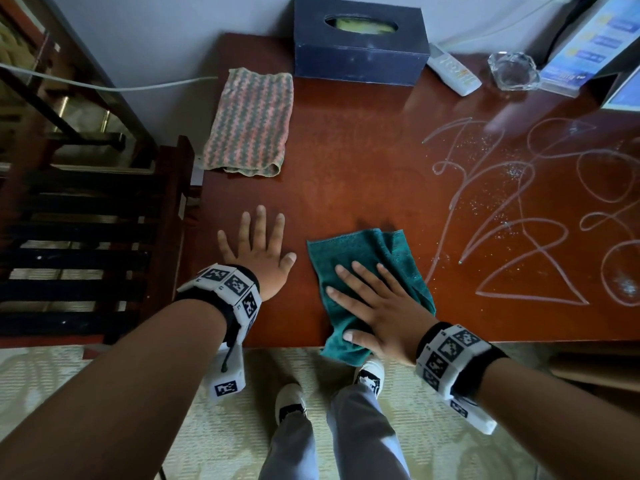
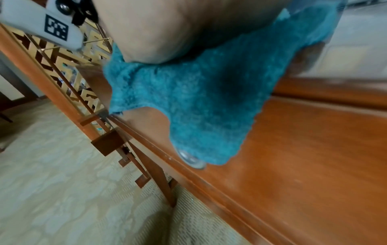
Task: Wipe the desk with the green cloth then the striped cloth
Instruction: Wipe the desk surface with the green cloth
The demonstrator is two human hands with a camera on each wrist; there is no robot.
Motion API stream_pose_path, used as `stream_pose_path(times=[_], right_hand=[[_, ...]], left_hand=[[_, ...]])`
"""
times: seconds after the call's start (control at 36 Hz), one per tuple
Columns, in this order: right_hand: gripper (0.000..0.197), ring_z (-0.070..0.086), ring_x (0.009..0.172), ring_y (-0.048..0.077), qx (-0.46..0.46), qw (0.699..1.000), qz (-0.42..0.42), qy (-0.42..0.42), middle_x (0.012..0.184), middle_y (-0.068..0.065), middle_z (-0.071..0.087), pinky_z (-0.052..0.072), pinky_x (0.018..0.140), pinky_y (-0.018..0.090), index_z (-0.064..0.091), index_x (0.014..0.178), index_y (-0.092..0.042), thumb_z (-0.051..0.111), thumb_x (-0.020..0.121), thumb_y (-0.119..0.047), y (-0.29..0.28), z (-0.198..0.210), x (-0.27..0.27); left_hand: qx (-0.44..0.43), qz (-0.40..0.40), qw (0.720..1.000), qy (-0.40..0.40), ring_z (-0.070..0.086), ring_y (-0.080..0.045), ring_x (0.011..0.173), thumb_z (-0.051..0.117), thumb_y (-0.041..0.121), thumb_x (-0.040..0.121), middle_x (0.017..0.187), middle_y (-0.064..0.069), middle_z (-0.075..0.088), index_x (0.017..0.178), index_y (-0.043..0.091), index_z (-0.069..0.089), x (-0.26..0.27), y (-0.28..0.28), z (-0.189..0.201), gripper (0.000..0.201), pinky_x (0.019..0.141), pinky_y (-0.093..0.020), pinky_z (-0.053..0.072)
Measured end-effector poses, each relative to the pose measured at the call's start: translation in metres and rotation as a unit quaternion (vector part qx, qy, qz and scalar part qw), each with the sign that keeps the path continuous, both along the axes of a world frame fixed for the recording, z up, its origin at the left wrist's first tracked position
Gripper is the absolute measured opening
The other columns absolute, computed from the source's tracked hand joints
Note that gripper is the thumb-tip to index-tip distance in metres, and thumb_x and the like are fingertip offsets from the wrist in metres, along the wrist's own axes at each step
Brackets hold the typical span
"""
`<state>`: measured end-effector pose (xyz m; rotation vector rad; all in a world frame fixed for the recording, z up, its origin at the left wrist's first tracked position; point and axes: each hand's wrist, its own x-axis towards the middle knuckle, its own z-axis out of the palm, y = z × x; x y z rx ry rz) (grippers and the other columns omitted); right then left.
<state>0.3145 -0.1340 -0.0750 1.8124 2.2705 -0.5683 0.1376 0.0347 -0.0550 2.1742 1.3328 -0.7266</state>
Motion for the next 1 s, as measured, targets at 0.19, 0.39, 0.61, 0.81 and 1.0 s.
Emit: stream_pose_path(times=[0.19, 0.39, 0.61, 0.81, 1.0], right_hand=[[0.066, -0.01, 0.147, 0.018, -0.043, 0.999, 0.012, -0.01, 0.161, -0.002, -0.006, -0.002, 0.114, 0.045, 0.002, 0.152, -0.033, 0.017, 0.096, -0.064, -0.012, 0.007, 0.038], [0.064, -0.013, 0.144, 0.014, 0.015, 0.972, -0.223, 0.07, 0.158, -0.009, -0.015, -0.006, 0.115, 0.034, 0.008, 0.15, -0.041, 0.028, 0.092, -0.061, -0.019, 0.029, 0.011], [0.071, -0.027, 0.142, 0.022, -0.008, 0.938, -0.346, 0.007, 0.152, -0.004, -0.036, -0.02, 0.109, 0.057, -0.015, 0.142, -0.056, 0.0, 0.075, -0.075, -0.014, 0.011, -0.01], [0.068, -0.04, 0.135, 0.019, -0.043, 0.956, -0.289, 0.007, 0.146, -0.008, -0.045, -0.024, 0.107, 0.057, -0.029, 0.131, -0.061, 0.001, 0.072, -0.08, -0.016, 0.008, 0.012], [0.064, -0.043, 0.133, 0.014, -0.065, 0.972, -0.224, 0.008, 0.141, -0.014, -0.05, -0.025, 0.107, 0.055, -0.026, 0.13, -0.064, 0.013, 0.081, -0.079, -0.009, 0.013, 0.037]], left_hand=[[0.023, 0.0, 1.0, 0.011, -0.034, -0.024, 0.137, 0.009, 0.05, 0.098, 0.145, 0.0, -0.044, 0.141, 0.031, -0.031, 0.002, -0.002, -0.003, 0.062, 0.11, -0.058, -0.014], [0.046, 0.005, 0.998, 0.032, -0.03, -0.024, 0.139, 0.007, 0.05, 0.098, 0.148, 0.0, -0.039, 0.143, 0.03, -0.029, 0.005, -0.005, 0.0, 0.061, 0.112, -0.058, -0.01], [0.155, -0.062, 0.985, 0.042, -0.001, -0.024, 0.145, 0.016, 0.045, 0.1, 0.158, -0.004, -0.004, 0.15, 0.021, -0.006, 0.019, -0.003, 0.018, 0.06, 0.114, -0.055, 0.005], [0.187, -0.148, 0.971, -0.035, -0.004, -0.022, 0.145, 0.021, 0.038, 0.101, 0.158, -0.001, -0.007, 0.15, 0.027, -0.01, 0.054, 0.008, 0.023, 0.059, 0.115, -0.055, 0.004], [0.127, -0.108, 0.984, -0.068, -0.015, -0.019, 0.145, 0.02, 0.036, 0.102, 0.157, 0.002, -0.019, 0.15, 0.024, -0.01, 0.09, 0.03, 0.02, 0.058, 0.116, -0.052, -0.001]])
